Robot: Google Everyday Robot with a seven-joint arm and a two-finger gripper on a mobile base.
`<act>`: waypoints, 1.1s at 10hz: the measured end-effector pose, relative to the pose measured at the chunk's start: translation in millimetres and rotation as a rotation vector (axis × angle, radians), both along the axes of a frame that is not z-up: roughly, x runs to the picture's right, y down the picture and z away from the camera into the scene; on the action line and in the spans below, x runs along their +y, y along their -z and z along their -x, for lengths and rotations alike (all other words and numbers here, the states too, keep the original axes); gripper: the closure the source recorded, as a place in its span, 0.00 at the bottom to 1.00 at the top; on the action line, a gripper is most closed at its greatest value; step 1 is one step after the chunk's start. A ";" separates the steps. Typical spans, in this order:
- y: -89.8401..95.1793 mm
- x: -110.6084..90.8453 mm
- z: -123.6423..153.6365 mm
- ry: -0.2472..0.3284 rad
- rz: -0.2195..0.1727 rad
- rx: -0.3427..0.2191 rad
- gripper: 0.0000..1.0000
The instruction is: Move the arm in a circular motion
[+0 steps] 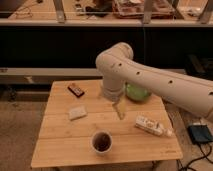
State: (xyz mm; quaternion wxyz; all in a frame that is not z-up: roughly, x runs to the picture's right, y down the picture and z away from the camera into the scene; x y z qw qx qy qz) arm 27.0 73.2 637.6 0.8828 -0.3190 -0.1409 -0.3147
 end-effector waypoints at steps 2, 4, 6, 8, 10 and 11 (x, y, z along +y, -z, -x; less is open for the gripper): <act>0.0 0.0 0.0 0.000 0.000 0.000 0.20; 0.0 -0.1 0.4 0.001 0.000 -0.001 0.20; -7.9 0.6 13.7 0.022 -0.002 -0.028 0.20; -27.0 -0.4 38.2 0.048 -0.005 -0.072 0.20; -48.1 -10.8 55.1 0.064 -0.018 -0.099 0.20; -64.6 -27.7 59.3 0.072 -0.043 -0.105 0.20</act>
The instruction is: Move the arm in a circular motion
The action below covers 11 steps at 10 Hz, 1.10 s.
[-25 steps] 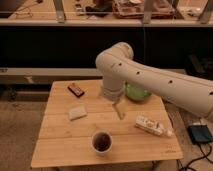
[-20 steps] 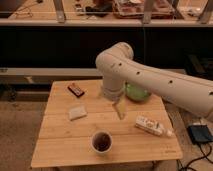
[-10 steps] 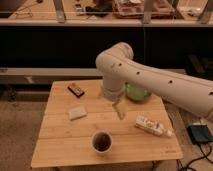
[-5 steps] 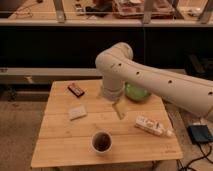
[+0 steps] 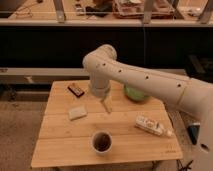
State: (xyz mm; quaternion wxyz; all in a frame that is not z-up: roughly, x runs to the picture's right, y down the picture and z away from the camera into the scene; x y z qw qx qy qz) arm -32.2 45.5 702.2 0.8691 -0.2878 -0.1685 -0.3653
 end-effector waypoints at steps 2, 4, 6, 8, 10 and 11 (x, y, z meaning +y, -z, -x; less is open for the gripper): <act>-22.1 -31.6 -1.1 0.008 -0.043 0.000 0.20; -43.5 -62.7 -2.2 0.023 -0.077 0.003 0.20; -58.5 -84.7 -23.9 0.026 -0.094 0.049 0.20; -63.1 -91.3 -61.4 -0.007 -0.091 0.114 0.20; -57.9 -89.2 -117.3 -0.087 -0.084 0.205 0.20; -54.6 -87.3 -133.7 -0.112 -0.081 0.229 0.20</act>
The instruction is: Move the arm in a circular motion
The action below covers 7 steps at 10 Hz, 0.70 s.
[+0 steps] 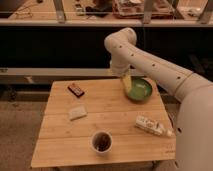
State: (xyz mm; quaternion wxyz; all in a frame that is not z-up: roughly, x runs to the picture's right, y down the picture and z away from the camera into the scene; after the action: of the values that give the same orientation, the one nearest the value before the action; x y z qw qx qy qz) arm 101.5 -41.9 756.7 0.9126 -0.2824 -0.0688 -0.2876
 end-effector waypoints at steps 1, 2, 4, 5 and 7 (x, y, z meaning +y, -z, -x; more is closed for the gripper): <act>5.1 4.1 -17.0 -0.028 0.003 0.025 0.20; 12.2 12.0 -31.8 -0.056 0.009 0.044 0.20; 26.8 33.4 -45.8 -0.092 0.024 0.056 0.20; 37.7 52.4 -44.6 -0.100 0.037 0.050 0.20; 56.4 76.5 -35.3 -0.115 0.047 0.020 0.20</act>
State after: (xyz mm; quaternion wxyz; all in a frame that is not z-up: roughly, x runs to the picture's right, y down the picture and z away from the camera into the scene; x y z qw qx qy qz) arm 136.8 34.7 700.3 0.9214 -0.3021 -0.0824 -0.2299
